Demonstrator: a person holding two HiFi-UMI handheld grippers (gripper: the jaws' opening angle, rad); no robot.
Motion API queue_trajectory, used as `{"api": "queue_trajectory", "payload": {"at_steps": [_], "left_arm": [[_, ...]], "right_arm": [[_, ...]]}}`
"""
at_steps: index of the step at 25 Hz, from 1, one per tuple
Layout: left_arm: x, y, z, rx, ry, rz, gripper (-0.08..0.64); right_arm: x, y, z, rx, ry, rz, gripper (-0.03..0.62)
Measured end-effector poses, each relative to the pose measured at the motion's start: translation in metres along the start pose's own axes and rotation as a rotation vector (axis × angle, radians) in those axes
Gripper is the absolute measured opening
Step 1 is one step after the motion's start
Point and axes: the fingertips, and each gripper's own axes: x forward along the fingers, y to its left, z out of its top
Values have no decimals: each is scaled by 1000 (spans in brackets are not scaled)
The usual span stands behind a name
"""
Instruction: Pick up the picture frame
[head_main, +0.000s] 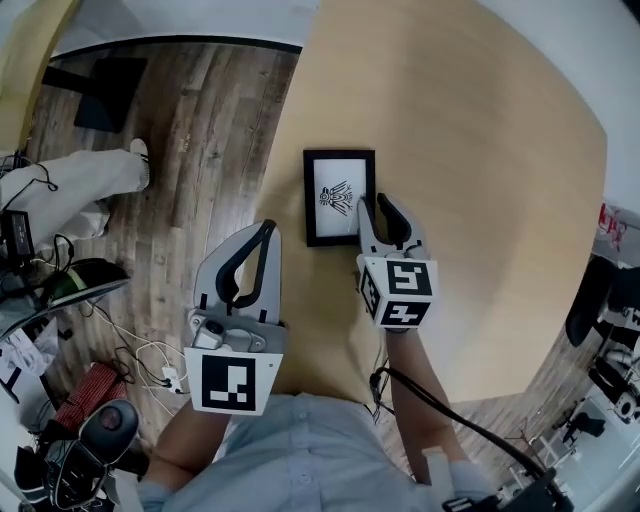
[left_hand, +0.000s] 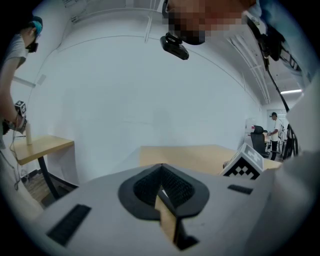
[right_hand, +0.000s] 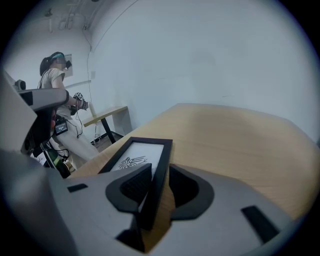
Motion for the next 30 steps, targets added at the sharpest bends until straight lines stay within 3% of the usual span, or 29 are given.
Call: {"api": "queue_trajectory", "payload": {"at_steps": [8, 15, 23, 30], "left_arm": [[-3, 0, -4, 1, 14, -6, 0], [-2, 3, -1, -11, 0, -3, 0], [-6, 7, 5, -5, -26, 2, 0], [-33, -34, 43, 15, -103, 7, 0]], "right_arm": [[2, 2, -3, 128, 71, 53, 91], [1, 0, -1, 172, 47, 67, 61], [-9, 5, 18, 113, -79, 42, 58], [-82, -4, 60, 78, -249, 41, 58]]}}
